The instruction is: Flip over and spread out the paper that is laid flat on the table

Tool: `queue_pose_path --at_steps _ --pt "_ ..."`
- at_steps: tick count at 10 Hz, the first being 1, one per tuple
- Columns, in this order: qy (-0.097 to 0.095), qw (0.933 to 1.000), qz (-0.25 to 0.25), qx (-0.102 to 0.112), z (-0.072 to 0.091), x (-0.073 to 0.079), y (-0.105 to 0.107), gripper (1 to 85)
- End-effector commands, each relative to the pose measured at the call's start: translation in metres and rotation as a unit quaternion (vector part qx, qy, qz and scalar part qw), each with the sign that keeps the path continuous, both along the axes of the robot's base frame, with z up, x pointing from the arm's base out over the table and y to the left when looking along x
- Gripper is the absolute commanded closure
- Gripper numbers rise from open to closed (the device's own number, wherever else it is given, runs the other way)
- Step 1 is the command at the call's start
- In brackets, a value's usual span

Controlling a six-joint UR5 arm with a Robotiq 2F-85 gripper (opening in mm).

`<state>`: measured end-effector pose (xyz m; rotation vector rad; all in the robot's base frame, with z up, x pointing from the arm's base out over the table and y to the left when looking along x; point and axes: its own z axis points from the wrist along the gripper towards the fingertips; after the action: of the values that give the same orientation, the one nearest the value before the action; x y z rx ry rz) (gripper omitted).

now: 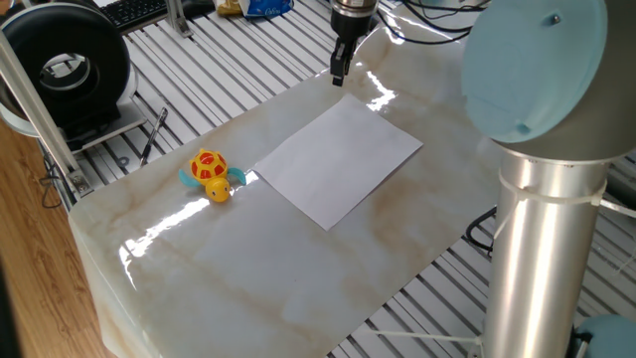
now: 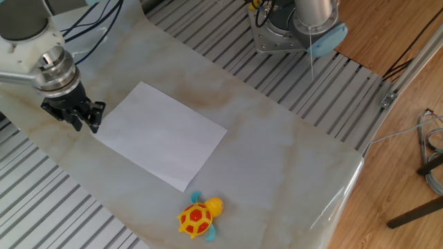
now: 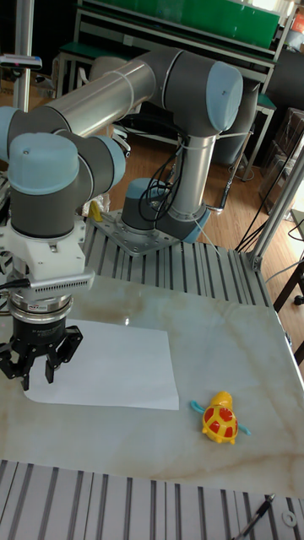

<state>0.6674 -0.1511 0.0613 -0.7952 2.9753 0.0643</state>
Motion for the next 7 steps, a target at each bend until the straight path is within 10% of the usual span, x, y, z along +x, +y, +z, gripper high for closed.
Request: queue_pose_path --at_steps 1,7 --pt "-0.007 1.0000 0.000 0.001 0.002 0.003 -0.002 46.0" --pt "-0.016 0.9998 0.005 0.011 -0.020 -0.002 -0.011 45.7"
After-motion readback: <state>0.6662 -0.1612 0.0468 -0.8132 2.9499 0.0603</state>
